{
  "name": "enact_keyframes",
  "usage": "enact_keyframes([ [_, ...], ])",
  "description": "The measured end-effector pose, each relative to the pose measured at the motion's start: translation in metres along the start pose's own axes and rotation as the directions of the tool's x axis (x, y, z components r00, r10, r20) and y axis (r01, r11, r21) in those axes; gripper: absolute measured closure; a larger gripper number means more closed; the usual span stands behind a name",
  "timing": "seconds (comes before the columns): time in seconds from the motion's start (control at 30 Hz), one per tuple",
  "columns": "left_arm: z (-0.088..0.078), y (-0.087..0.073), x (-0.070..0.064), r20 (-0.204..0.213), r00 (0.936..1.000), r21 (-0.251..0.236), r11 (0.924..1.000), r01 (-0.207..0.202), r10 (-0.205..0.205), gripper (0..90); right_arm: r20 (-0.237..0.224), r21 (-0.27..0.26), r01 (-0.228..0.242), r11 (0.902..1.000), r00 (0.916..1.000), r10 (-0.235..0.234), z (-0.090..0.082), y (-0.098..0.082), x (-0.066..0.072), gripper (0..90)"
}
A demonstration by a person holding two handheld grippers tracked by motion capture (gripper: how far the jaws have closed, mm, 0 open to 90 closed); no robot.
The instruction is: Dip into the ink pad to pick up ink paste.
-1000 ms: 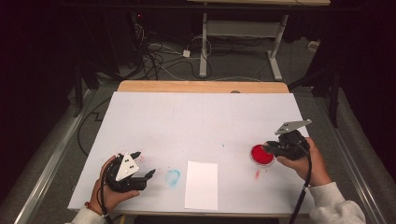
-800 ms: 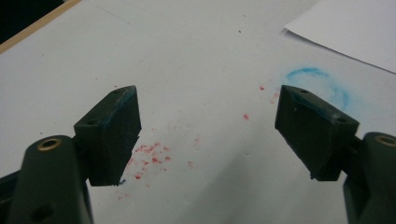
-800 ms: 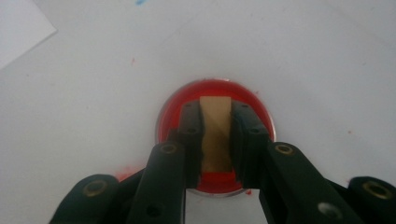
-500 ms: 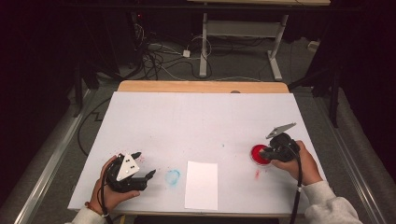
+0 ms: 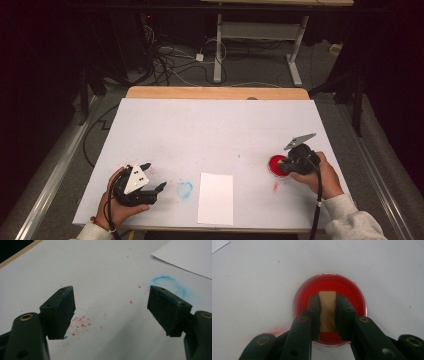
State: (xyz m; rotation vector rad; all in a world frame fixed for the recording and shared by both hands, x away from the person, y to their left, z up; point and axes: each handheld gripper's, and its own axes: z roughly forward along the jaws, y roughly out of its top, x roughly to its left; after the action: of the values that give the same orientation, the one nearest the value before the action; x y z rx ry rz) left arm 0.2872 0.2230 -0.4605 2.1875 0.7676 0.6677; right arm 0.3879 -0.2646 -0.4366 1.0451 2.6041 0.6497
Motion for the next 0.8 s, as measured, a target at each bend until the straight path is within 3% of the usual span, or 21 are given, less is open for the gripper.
enact_keyframes([
  [0.43, 0.002, -0.002, 0.005, 0.006, 1.0000, -0.005, 1.0000, 0.003, -0.003, 22.0, 0.008, -0.003, 0.013, 0.9999, 0.9999, -0.013, -0.001, 0.001, 0.000, 75.9],
  [0.57, 0.003, -0.001, 0.004, 0.006, 1.0000, 0.005, 1.0000, 0.000, 0.000, 22.0, 0.002, -0.015, -0.004, 0.9999, 1.0000, 0.004, -0.002, -0.001, 0.000, 75.8],
  [0.8, 0.003, -0.002, 0.004, 0.009, 0.9999, 0.006, 1.0000, -0.006, 0.005, 22.0, 0.001, -0.083, 0.004, 0.9965, 1.0000, -0.004, -0.014, 0.002, 0.001, 75.8],
])
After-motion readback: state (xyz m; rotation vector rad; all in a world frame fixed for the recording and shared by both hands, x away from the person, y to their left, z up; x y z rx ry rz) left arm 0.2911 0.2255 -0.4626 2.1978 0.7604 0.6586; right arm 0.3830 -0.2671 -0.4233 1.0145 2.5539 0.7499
